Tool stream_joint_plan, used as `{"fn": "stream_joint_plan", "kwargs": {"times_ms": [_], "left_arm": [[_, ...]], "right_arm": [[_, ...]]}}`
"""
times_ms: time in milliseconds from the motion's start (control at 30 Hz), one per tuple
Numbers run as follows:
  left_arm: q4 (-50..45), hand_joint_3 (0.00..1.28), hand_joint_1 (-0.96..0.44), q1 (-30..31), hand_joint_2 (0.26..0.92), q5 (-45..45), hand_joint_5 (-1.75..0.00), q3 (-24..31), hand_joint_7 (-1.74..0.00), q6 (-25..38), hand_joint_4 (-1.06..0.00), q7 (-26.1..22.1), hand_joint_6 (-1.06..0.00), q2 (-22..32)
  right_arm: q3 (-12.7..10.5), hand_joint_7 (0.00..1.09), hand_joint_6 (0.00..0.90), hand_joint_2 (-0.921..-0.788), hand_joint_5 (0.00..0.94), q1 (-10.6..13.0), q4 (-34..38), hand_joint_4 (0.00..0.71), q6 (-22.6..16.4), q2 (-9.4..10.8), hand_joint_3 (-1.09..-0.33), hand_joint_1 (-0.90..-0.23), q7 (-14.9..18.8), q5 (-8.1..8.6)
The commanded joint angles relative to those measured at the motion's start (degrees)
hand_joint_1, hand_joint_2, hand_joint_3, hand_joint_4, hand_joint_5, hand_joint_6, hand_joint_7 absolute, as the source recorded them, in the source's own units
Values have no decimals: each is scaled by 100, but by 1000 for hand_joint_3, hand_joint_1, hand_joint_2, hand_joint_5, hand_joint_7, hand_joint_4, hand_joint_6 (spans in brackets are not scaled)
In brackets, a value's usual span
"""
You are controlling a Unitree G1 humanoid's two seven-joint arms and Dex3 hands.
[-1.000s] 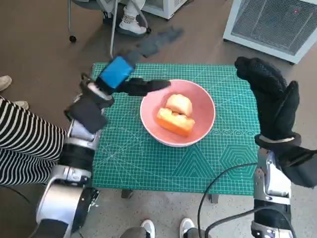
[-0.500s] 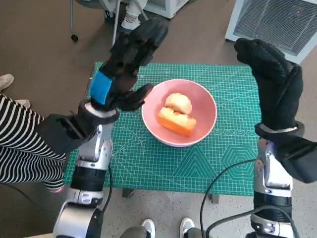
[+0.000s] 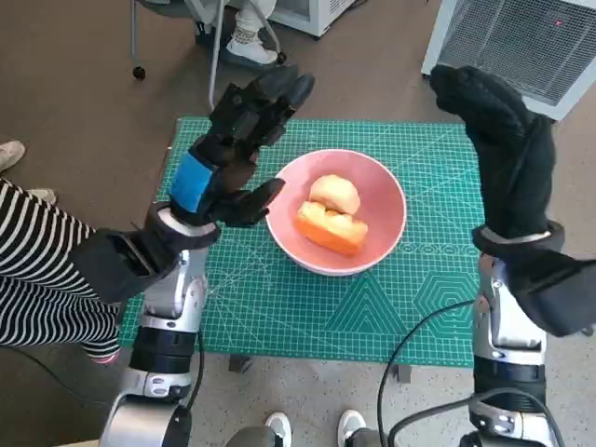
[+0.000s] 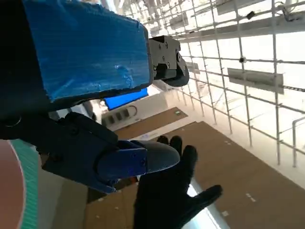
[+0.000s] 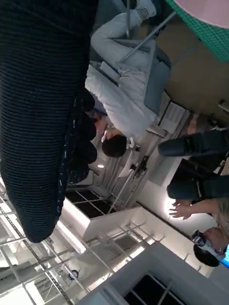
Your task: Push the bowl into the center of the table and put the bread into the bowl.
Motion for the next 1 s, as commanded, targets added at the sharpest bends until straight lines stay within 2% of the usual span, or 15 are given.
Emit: {"fn": "stream_joint_plan", "kwargs": {"times_ms": [33,500,1000], "left_arm": [[64,493,-669,14,921,-3,-5,126,-540,-87,-159,26,1,-27],[291,427,-662,-51,921,-99,-4,266,-533,-196,-155,-148,1,-49],[283,408,-653,-82,921,-142,-7,265,-540,-67,-162,-202,1,-56]], "right_arm": [[44,585,1,-921,0,-8,-5,179,112,-52,-773,-743,-53,-106],[58,580,1,-921,0,45,-194,168,262,-61,-774,-734,-101,-148],[83,577,1,-921,2,183,-239,172,217,-3,-771,-743,-173,-154]]}}
